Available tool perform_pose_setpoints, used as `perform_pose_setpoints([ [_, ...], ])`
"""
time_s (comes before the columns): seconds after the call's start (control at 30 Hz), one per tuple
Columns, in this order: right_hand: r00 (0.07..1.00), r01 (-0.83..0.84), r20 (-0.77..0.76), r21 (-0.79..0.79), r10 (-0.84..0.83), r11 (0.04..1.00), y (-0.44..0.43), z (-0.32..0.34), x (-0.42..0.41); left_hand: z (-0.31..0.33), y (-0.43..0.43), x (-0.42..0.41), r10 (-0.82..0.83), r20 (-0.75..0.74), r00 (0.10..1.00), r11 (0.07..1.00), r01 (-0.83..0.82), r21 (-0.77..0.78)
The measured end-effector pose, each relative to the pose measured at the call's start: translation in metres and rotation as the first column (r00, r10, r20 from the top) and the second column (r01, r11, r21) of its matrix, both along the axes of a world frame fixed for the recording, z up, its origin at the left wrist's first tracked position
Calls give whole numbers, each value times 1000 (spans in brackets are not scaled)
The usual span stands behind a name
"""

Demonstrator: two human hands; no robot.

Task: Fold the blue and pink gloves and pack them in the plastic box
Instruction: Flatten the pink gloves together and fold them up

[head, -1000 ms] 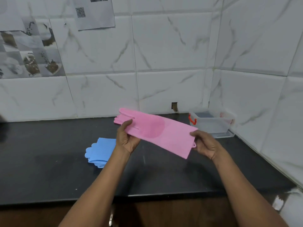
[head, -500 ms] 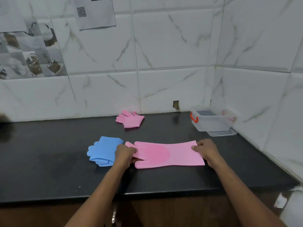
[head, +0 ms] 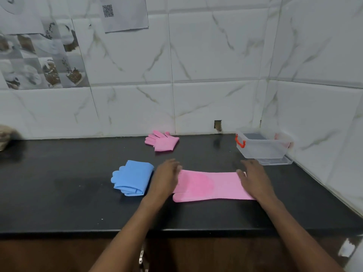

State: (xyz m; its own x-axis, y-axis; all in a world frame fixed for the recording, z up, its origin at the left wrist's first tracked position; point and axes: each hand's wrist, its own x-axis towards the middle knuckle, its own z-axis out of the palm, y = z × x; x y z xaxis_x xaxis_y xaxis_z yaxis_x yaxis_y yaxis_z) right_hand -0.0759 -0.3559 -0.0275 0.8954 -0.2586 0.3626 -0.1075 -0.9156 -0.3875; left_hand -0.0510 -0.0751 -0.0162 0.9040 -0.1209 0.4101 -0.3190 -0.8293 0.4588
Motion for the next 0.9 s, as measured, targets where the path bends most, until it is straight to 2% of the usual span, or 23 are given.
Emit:
perform_pose_setpoints([
  [0.03, 992, -117, -60, -62, 114, 991, 6, -1, 2, -7, -8, 0, -111, -119, 987, 991, 119, 66],
  [0.07, 969, -216, -148, -108, 199, 970, 12, -4, 4, -19, -16, -1, -148, -214, 965, 963, 190, 192],
  [0.13, 906, -313, -339, -135, 253, 940, 20, -17, 9, -42, -26, 0, -126, -285, 950, 900, 230, 369],
  [0.2, 858, -331, -459, -150, 231, 932, 22, -31, 12, -52, -26, 9, -98, -344, 934, 891, 236, 387],
  [0.3, 854, -325, -476, -170, 212, 930, 21, -38, 14, -29, -21, 30, -113, -494, 862, 863, 331, 381],
  [0.33, 860, -320, -464, -170, 211, 932, 21, -38, 14, -16, -19, 39, -135, -501, 855, 891, 326, 316],
  [0.37, 868, -315, -448, -166, 213, 934, 21, -38, 13, -1, -15, 49, -156, -460, 874, 945, 267, 188],
  [0.4, 875, -312, -433, -160, 218, 937, 22, -38, 12, 12, -11, 61, -140, -371, 918, 985, 166, 38],
  [0.47, 879, -312, -421, -150, 225, 938, 24, -38, 9, 35, 1, 94, 6, -256, 967, 980, -56, -189],
  [0.5, 879, -310, -421, -151, 222, 939, 25, -38, 8, 43, 6, 111, 66, -282, 957, 948, -148, -282],
  [0.6, 880, -296, -429, -157, 205, 942, 25, -33, 9, 55, 13, 148, 86, -486, 870, 808, -346, -476],
  [0.7, 875, -293, -443, -163, 196, 942, 28, -33, 10, 52, 16, 165, -83, -552, 830, 568, -416, -711],
  [0.83, 871, -277, -463, -181, 167, 944, 29, -33, 15, 37, 15, 188, -167, -562, 810, 286, -506, -814],
  [0.87, 872, -271, -464, -187, 158, 944, 29, -33, 16, 33, 14, 193, -174, -555, 813, 254, -508, -823],
  [0.9, 875, -265, -460, -190, 153, 945, 29, -34, 17, 30, 13, 196, -155, -545, 824, 260, -498, -827],
])
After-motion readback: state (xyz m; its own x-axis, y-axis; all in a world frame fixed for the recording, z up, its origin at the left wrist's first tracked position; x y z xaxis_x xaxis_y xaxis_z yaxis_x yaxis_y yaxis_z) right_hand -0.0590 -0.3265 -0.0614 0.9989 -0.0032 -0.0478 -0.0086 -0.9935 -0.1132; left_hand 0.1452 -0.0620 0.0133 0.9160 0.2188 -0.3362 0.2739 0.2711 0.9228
